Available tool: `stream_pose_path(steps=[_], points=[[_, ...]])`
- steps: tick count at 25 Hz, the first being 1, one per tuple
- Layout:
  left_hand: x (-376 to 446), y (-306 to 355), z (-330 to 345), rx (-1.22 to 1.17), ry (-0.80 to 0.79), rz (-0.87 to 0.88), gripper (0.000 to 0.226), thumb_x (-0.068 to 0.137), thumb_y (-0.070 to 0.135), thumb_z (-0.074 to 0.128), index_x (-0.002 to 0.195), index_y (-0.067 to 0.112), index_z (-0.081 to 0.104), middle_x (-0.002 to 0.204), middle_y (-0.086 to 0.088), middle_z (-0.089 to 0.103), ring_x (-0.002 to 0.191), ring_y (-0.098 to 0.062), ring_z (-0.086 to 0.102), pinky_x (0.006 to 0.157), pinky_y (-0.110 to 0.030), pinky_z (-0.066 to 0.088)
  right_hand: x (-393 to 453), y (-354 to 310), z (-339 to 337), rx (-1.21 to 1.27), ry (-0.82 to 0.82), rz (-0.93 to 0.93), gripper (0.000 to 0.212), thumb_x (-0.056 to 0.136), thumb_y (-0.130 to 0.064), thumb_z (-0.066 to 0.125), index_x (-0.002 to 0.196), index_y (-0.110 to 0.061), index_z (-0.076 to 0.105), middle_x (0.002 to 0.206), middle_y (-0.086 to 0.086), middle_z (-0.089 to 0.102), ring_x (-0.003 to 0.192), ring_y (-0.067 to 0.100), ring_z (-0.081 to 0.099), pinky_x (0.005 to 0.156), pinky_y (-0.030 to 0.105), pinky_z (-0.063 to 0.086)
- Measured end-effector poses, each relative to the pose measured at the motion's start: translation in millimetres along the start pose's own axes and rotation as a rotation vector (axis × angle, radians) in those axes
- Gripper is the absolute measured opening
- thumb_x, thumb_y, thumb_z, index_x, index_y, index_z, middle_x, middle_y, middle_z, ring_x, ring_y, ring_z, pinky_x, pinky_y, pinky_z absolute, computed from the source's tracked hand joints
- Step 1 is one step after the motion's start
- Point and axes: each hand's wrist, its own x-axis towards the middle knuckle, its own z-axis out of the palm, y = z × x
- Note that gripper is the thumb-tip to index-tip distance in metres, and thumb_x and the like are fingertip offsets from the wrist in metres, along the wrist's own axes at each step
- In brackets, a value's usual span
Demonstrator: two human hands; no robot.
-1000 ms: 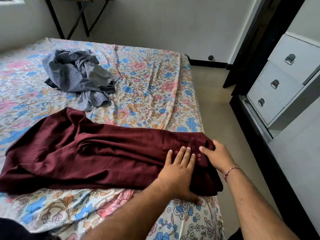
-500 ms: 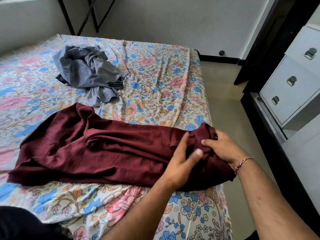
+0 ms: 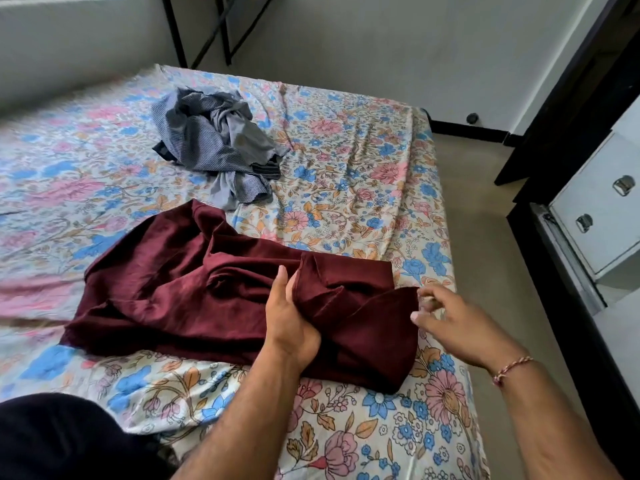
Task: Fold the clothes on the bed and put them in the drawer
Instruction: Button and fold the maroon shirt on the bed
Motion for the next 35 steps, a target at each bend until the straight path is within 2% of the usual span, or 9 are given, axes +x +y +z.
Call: stream_pose_path(steps=[4, 8, 11, 14, 17, 22, 27, 31, 35], points=[[9.1, 4.1, 3.4, 0.22, 0.11, 0.042, 0.05, 0.1, 0.036, 0.064, 0.145, 0.017, 0.058, 0.136, -0.014, 0.068, 0.122, -0.029, 0.068, 0.102, -0.044, 0.056, 10.5, 2.0, 34.5, -0.006, 0.069, -0.023, 0.063, 0.094, -0.048, 0.067, 0.149, -0.036, 0.039, 0.12, -0.003, 0.064, 0.099, 0.016, 0.066, 0.091, 0.037, 0.057], [2.2, 6.5, 15.0, 1.158, 0.378, 0.646, 0.057, 0.09, 0.026, 0.07, 0.144, 0.026, 0.053, 0.137, 0.008, 0.057, 0.125, -0.009, 0.053, 0.108, -0.03, 0.042, 37.7, -5.4, 41.5, 0.047, 0.233, 0.009, 0.057, 0.099, -0.031, 0.058, 0.152, -0.036, 0.037, 0.078, -0.001, 0.067, 0.07, 0.016, 0.064, 0.062, 0.034, 0.049], [-5.3, 7.5, 25.1, 1.45, 0.076, 0.777, 0.044, 0.086, 0.042, 0.064, 0.128, 0.03, 0.063, 0.121, 0.015, 0.064, 0.118, -0.01, 0.057, 0.106, -0.042, 0.047, 39.5, -11.8, 32.4, 0.026, 0.218, -0.033, 0.016, 0.094, -0.02, 0.065, 0.102, -0.033, 0.071, 0.076, -0.005, 0.071, 0.061, 0.011, 0.063, 0.061, 0.036, 0.056], [-13.2, -4.9, 34.1, 1.816, -0.085, 0.656, 0.062, 0.087, 0.066, 0.056, 0.141, 0.036, 0.054, 0.133, 0.019, 0.059, 0.127, -0.008, 0.048, 0.109, -0.044, 0.038, 20.8, -26.3, 36.5, -0.054, 0.486, -0.288, 0.017, 0.09, -0.013, 0.07, 0.095, -0.03, 0.072, 0.09, -0.011, 0.07, 0.076, 0.009, 0.065, 0.065, 0.028, 0.056], [-15.4, -13.1, 29.0, 1.653, 0.008, 0.621, 0.048, 0.088, 0.065, 0.06, 0.127, 0.038, 0.064, 0.12, 0.022, 0.064, 0.117, -0.003, 0.054, 0.103, -0.045, 0.043, 14.7, -37.1, 40.6, 0.052, 0.565, -0.665, 0.031, 0.089, 0.004, 0.065, 0.106, -0.02, 0.075, 0.102, -0.009, 0.069, 0.096, 0.009, 0.065, 0.083, 0.023, 0.054], [-27.0, -10.3, 11.8, 1.561, 0.157, 0.528, 0.019, 0.09, 0.047, 0.065, 0.091, 0.028, 0.066, 0.075, 0.015, 0.069, 0.073, -0.007, 0.066, 0.078, -0.043, 0.057, 19.1, -45.7, 40.3, 0.385, -0.022, -0.725, 0.045, 0.098, 0.005, 0.056, 0.129, -0.025, 0.07, 0.127, -0.017, 0.069, 0.123, -0.002, 0.06, 0.104, 0.016, 0.046], [-33.8, 10.5, -17.5, 1.299, 0.653, 0.528, 0.019, 0.087, 0.028, 0.068, 0.105, 0.033, 0.07, 0.088, 0.015, 0.067, 0.09, -0.009, 0.063, 0.088, -0.037, 0.053, 31.8, -32.1, 64.6, 0.361, 0.472, -0.195, 0.05, 0.085, -0.016, 0.077, 0.129, -0.03, 0.059, 0.13, -0.009, 0.052, 0.122, 0.014, 0.055, 0.104, 0.039, 0.052], [-56.0, -21.3, 26.9, 1.401, 0.114, 0.821, 0.043, 0.087, 0.013, 0.067, 0.129, 0.021, 0.063, 0.121, 0.01, 0.06, 0.118, -0.008, 0.053, 0.105, -0.026, 0.044, 38.7, -27.4, 71.6, 0.886, 0.155, 0.185, 0.074, 0.082, -0.013, 0.084, 0.144, -0.02, 0.045, 0.124, 0.002, 0.063, 0.109, 0.018, 0.065, 0.095, 0.042, 0.057], [-59.6, -68.1, 51.2, 1.391, 0.012, 0.278, 0.084, 0.087, 0.039, 0.057, 0.163, 0.022, 0.025, 0.169, 0.003, 0.022, 0.157, -0.01, 0.01, 0.129, -0.032, 0.011, 33.1, -37.2, 61.0, 0.919, -0.035, 0.149, 0.034, 0.089, -0.007, 0.076, 0.121, -0.004, 0.065, 0.098, 0.01, 0.077, 0.091, 0.024, 0.074, 0.08, 0.035, 0.06]])
